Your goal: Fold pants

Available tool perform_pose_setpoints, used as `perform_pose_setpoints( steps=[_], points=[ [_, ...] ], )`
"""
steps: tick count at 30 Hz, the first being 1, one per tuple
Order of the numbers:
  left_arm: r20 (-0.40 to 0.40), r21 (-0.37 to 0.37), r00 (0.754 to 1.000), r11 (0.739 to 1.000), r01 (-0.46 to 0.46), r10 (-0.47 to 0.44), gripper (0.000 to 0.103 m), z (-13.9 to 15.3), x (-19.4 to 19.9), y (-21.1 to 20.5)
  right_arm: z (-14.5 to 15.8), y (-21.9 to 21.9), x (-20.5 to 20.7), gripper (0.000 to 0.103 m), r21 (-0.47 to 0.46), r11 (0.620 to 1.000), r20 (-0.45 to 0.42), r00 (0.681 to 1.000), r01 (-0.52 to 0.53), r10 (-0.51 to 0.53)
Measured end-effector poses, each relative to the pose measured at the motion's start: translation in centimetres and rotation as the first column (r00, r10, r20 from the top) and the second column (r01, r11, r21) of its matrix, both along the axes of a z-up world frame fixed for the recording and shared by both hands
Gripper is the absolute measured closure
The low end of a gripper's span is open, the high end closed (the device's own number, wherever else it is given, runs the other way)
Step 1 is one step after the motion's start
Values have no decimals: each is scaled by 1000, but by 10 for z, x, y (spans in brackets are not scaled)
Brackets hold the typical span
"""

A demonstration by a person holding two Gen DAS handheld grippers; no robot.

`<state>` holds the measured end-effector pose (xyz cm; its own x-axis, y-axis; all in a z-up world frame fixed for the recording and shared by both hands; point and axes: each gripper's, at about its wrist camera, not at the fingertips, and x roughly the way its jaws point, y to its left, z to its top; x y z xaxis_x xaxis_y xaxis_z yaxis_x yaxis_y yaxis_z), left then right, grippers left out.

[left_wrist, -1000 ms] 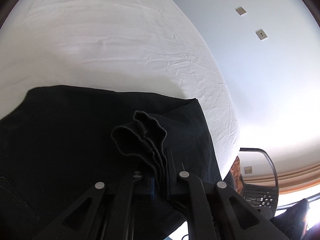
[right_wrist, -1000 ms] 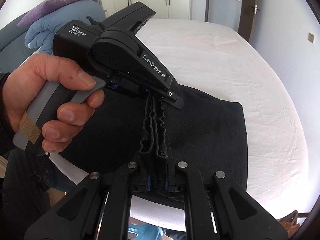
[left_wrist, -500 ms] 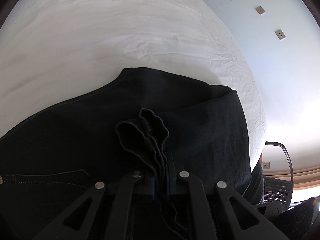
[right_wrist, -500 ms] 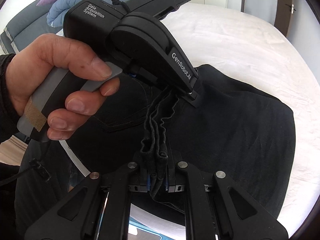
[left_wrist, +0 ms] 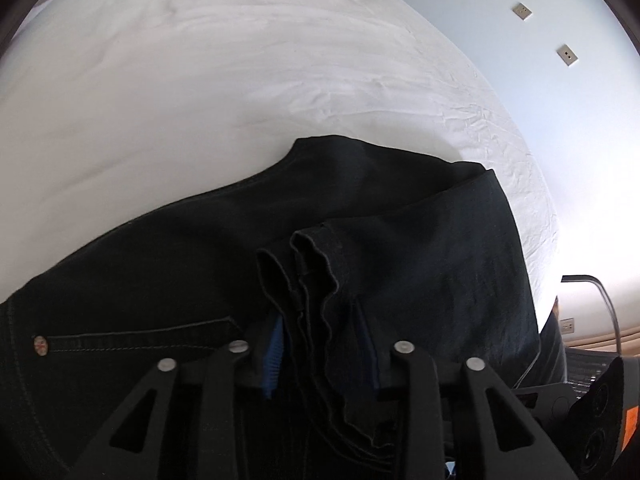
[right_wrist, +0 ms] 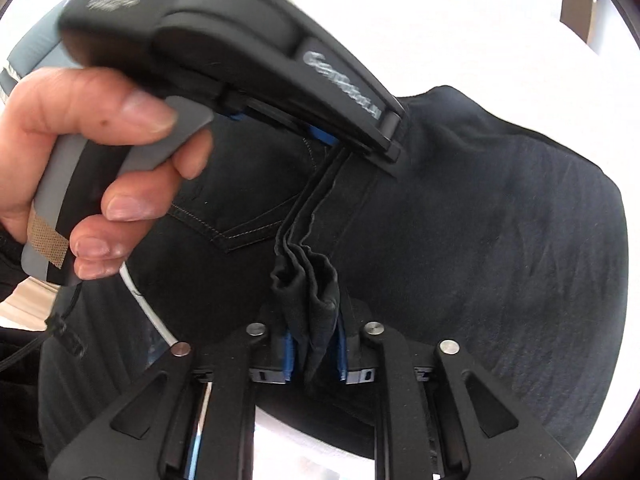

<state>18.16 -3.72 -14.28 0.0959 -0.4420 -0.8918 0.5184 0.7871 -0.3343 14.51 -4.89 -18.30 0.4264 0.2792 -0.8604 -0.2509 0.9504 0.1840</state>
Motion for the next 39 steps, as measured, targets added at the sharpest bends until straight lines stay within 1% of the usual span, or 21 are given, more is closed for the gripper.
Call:
perform_pose_setpoints(
  steps=[1,2,3,6,7,10,12,14,16,18,19,20,22,25,27,29,32,33,35,36,39],
  points=[
    [26,36,1000,999,-12,11,49,2,-2,3,0,-2,-3,71,16,1000,-3,1000,-13,13],
    [40,53,999,998,-20,18,49,2,-2,7,1,-5,-7,40,42,999,-8,1000,-29,30],
    [47,54,999,998,-28,26,49,4,-4,11,2,-7,-12,17,72,997,-10,999,-42,43],
    [125,100,990,992,-77,64,49,17,-9,17,13,-17,-37,16,137,988,3,997,-72,72],
    [157,91,984,991,-94,79,49,24,-15,15,20,-24,-44,16,171,982,14,997,-75,74],
    [194,-8,975,994,-113,113,49,42,-30,8,34,-77,-68,16,330,943,16,999,-38,34],
    [221,-38,970,995,-97,103,48,48,-36,4,41,-125,-71,16,442,897,-8,1000,30,-29],
    [226,-53,970,996,-78,88,36,43,-48,-6,40,-181,-62,16,536,835,-64,992,124,-106],
    [208,-30,976,998,-54,59,35,28,-60,-14,29,-231,-46,16,642,739,-148,979,203,-140],
    [162,10,985,998,-66,63,35,4,-71,-18,22,-273,-25,16,740,632,-191,973,231,-132],
    [170,20,983,997,-77,72,35,-3,-76,-15,19,-293,-14,16,754,606,-203,967,255,-155],
    [215,25,974,996,-81,73,35,-4,-83,-13,14,-310,-5,16,763,583,-216,960,278,-175],
    [252,50,966,996,-70,56,33,-9,-93,-14,1,-334,14,16,801,524,-239,957,288,-161],
    [265,60,963,996,-69,51,22,-14,-101,-16,-18,-361,45,16,760,560,-287,943,331,-167],
    [256,55,964,995,-83,66,21,-15,-100,-17,-39,-373,64,22,740,566,-339,928,364,-154],
    [236,43,968,994,-102,89,17,-17,-97,-19,-40,-386,62,23,750,563,-317,935,348,-156],
    [245,61,966,993,-98,80,10,-19,-100,-23,-42,-373,39,23,748,576,-319,940,329,-122],
    [249,67,966,993,-92,73,9,-20,-100,-25,-45,-344,32,23,746,588,-313,944,314,-107],
    [246,63,966,994,-91,74,8,-21,-99,-25,-44,-326,8,22,737,614,-310,949,283,-65],
    [241,54,967,994,-93,77,8,-21,-98,-24,-43,-303,-7,22,738,618,-313,949,272,-43],
    [233,41,969,995,-94,82,8,-21,-96,-21,-38,-279,-54,22,738,630,-314,950,243,1]
  ],
)
